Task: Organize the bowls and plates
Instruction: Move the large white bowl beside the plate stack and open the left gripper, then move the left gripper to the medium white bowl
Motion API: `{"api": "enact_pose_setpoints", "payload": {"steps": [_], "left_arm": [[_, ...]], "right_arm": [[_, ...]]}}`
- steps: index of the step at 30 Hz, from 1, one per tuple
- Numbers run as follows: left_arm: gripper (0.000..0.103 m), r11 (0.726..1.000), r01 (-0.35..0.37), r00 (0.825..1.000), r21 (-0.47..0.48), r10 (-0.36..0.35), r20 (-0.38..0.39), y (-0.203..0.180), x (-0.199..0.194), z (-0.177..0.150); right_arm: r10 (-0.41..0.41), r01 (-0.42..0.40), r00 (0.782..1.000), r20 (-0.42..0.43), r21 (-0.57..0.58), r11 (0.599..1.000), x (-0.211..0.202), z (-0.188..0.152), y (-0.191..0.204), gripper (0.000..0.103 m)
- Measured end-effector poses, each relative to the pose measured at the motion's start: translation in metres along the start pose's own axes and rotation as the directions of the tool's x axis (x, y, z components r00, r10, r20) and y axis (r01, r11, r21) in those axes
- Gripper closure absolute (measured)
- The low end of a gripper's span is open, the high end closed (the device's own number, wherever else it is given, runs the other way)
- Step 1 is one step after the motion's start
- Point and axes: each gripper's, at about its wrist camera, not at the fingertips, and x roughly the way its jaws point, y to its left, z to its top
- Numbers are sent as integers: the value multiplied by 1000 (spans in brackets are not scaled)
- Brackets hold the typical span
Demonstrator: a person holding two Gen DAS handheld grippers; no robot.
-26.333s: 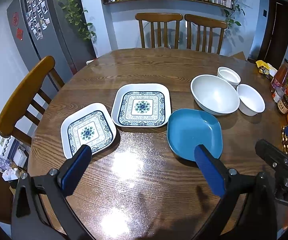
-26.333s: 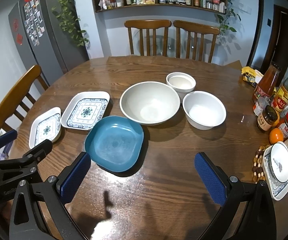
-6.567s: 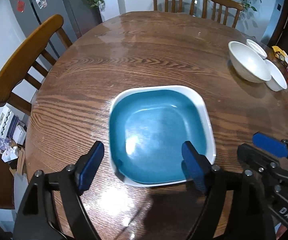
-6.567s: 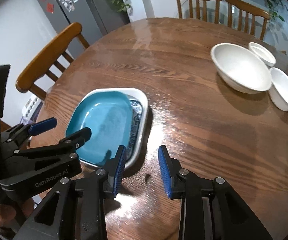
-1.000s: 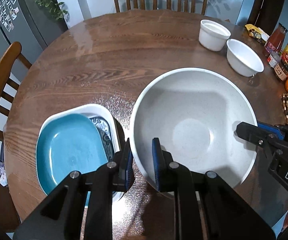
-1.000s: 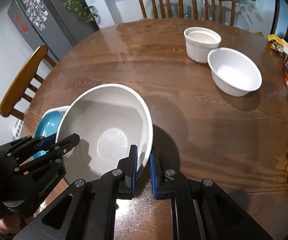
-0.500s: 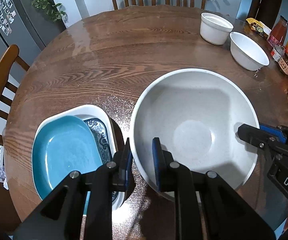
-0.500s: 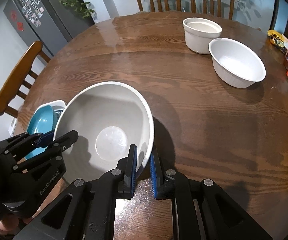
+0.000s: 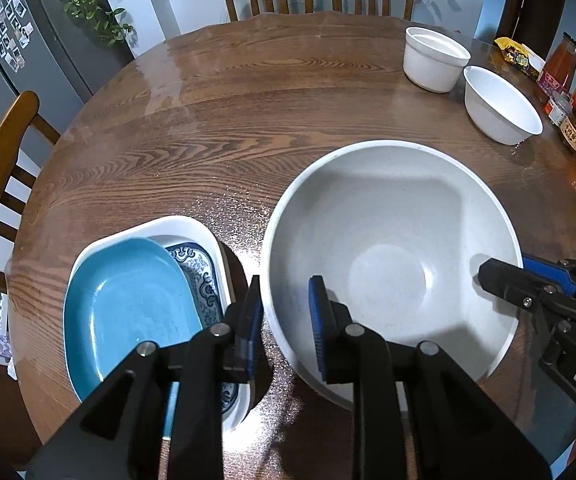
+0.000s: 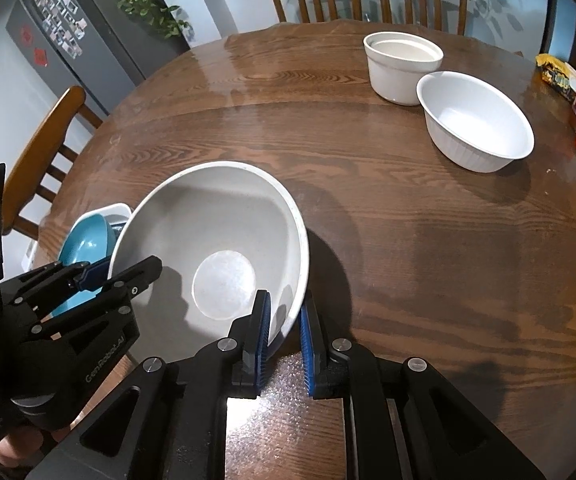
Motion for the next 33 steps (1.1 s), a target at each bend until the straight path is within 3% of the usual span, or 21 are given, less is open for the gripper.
{"api": "enact_pose_setpoints", "payload": {"steps": [3, 7, 15, 21, 25, 33], "left_arm": [[59, 1000, -5, 1000, -19, 6, 11, 4, -4, 0], [58, 999, -5, 1000, -40, 6, 27, 8, -12, 0], [38, 998, 1, 998, -61, 4, 70, 10, -35, -2], [35, 998, 16, 995, -57, -10, 99, 7, -51, -2], [27, 998, 24, 992, -51, -18, 122, 0, -63, -5], [26, 999, 21, 990, -31, -17, 142, -15, -77, -9]], "right_arm": [[-8, 8, 1000, 3, 8, 1000, -3, -1, -1, 85], [-6, 5, 999, 31, 32, 999, -14, -1, -7, 72], [-4, -1, 998, 64, 77, 997, -32, -7, -17, 71], [-3, -5, 996, 87, 84, 996, -47, -13, -21, 70], [-3, -7, 994, 109, 96, 995, -58, -19, -26, 70], [-12, -5, 990, 143, 119, 993, -77, -29, -41, 70]]}}
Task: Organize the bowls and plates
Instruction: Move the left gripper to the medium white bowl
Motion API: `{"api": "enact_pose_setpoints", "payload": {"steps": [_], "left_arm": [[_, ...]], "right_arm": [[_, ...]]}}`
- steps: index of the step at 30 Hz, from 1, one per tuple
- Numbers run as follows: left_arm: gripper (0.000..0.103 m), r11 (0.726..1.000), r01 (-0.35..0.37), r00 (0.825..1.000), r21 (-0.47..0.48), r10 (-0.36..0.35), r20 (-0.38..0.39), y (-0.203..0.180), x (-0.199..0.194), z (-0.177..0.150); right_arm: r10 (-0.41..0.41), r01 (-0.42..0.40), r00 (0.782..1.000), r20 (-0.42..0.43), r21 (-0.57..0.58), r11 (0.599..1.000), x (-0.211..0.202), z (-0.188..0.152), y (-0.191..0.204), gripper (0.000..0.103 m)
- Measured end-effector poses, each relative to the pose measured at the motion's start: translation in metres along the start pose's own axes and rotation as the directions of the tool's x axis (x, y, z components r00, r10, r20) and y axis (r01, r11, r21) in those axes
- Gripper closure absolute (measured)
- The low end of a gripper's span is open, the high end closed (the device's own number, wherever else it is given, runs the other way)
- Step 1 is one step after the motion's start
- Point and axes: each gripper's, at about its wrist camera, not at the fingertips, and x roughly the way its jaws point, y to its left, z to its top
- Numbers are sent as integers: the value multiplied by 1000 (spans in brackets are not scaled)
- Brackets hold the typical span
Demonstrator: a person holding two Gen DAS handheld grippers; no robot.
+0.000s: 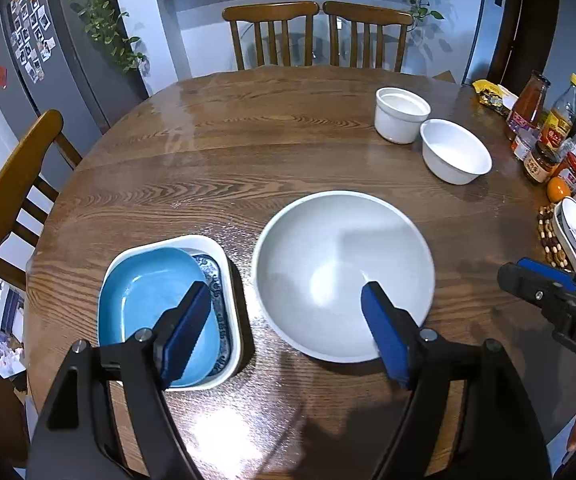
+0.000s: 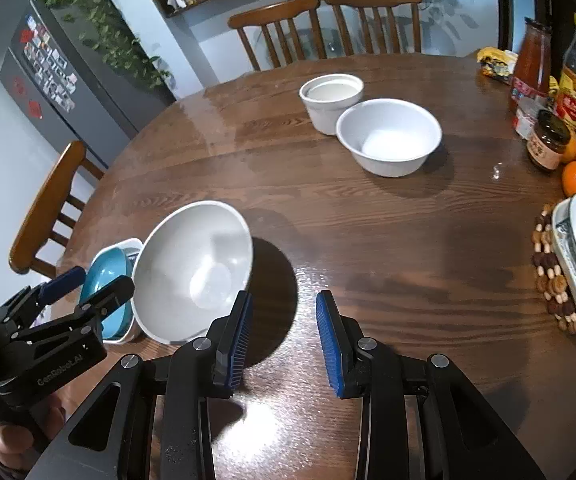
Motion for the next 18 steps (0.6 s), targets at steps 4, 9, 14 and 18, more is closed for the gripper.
{"api": "enact_pose_setpoints", "payload": {"steps": [4, 9, 14, 18], "left_arm": [[23, 1000, -8, 1000, 13, 7, 6, -9, -3, -1], [22, 1000, -7, 1000, 24, 6, 7, -24, -6, -1], [21, 999, 1, 1000, 45, -2, 18, -41, -10, 0], [16, 998, 6, 999, 56, -8, 34, -55, -16, 2]], "right_arm": [[-6, 6, 1000, 20, 15, 1000, -9, -2, -12, 70], [-22, 20, 999, 38, 34, 999, -21, -5, -30, 66], [-41, 36, 996, 85, 56, 998, -40, -9, -47, 45], [-52, 46, 993, 104, 67, 997, -52, -9, -60, 45]]}}
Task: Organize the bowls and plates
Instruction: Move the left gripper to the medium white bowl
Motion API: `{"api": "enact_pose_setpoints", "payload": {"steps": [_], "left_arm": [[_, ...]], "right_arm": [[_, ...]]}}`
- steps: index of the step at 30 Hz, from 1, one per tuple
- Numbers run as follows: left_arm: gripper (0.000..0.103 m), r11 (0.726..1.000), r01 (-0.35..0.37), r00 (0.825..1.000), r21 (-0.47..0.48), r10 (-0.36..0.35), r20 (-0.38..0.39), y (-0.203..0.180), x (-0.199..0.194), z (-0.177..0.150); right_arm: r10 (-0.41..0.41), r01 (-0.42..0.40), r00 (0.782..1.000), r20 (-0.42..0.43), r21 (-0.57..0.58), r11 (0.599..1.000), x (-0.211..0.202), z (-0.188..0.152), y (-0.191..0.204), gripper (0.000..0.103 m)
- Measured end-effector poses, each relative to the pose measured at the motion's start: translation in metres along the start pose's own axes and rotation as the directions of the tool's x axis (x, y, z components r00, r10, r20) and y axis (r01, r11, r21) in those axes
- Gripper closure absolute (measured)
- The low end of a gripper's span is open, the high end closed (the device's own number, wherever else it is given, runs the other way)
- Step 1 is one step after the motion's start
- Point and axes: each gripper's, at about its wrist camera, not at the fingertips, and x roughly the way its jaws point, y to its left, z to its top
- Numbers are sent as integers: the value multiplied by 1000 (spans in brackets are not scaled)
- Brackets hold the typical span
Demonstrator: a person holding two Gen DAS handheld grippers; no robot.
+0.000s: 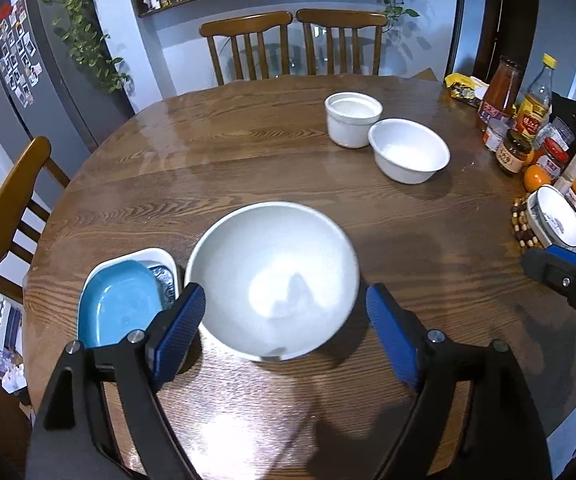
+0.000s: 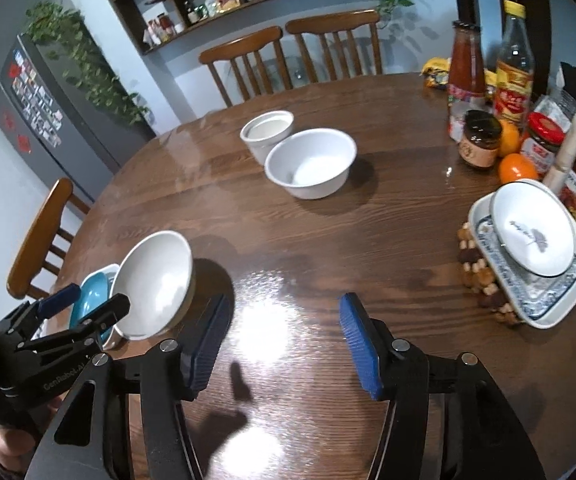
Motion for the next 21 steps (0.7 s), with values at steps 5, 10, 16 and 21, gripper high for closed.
{"api": "enact_pose_setpoints", "payload": {"steps": [5, 10, 16, 21], "left_arm": [[7, 1000, 11, 999, 21, -12, 53, -21, -13, 9], [7, 998, 19, 994, 64, -25, 102, -42, -29, 25], [7, 996, 10, 983, 84, -25, 179, -54, -51, 55], [4, 997, -18, 970, 71, 0, 244, -55, -61, 78]], "right_arm": [[-21, 22, 999, 34, -6, 1000, -17, 8, -16, 45], [-39, 41, 996, 82, -25, 999, -40, 23, -28, 45], [-42, 50, 990, 133, -54, 997, -61, 51, -31, 45], [-42, 55, 985, 166, -71, 996, -66, 70, -31, 45]]}}
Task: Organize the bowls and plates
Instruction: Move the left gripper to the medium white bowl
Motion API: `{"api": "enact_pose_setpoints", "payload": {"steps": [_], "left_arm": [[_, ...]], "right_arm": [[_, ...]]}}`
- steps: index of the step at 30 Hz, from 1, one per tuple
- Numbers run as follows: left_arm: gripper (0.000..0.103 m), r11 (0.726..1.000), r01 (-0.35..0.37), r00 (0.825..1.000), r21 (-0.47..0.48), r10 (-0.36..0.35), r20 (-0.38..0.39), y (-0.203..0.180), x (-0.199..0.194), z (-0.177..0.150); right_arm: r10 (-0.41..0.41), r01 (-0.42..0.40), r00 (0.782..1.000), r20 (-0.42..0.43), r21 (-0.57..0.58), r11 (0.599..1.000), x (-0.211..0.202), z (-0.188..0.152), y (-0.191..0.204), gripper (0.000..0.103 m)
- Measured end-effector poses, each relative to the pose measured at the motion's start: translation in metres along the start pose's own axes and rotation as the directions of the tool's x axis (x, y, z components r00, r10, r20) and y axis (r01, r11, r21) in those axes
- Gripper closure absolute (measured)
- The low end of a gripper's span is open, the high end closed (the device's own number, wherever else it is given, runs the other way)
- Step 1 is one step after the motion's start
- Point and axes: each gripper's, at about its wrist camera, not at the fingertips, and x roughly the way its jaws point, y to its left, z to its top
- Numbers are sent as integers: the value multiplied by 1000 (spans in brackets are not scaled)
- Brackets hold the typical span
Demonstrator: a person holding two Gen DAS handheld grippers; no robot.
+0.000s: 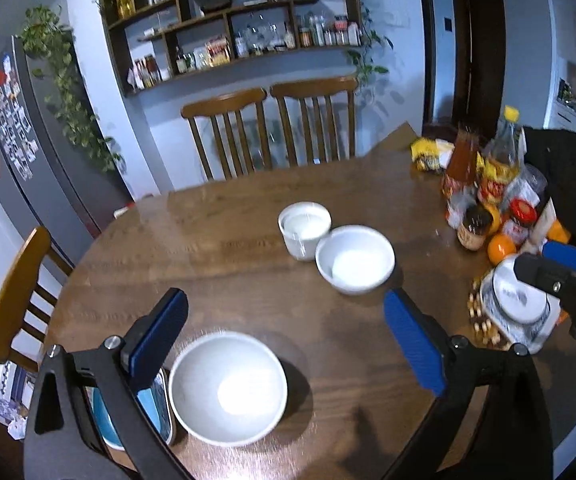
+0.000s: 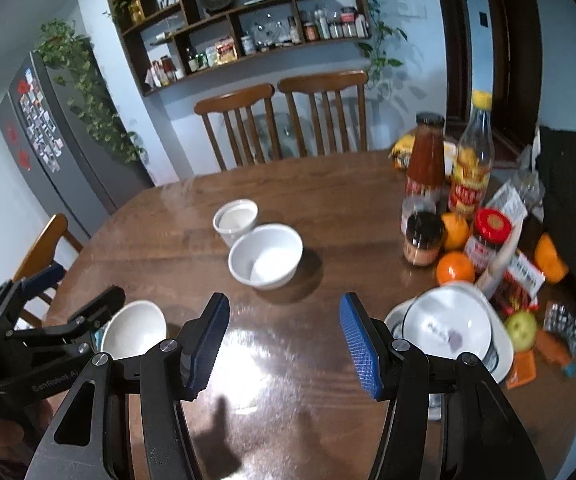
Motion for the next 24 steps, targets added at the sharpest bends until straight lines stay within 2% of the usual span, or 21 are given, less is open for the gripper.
{"api": "enact_pose_setpoints", "payload": {"steps": [12, 18, 24], "left_arm": [[3, 999, -20, 1000, -41, 20, 13, -6, 25, 40], [3, 998, -32, 998, -60, 29, -56, -8, 63, 40], [3, 995, -55, 991, -87, 43, -130, -8, 106, 36]], "right_arm": [[-12, 14, 1000, 26, -66, 998, 20, 50, 7, 45], [-21, 20, 1000, -13, -79, 997, 52, 63, 6, 45], [-19, 13, 996, -92, -70, 997, 97, 64, -2, 45]]}}
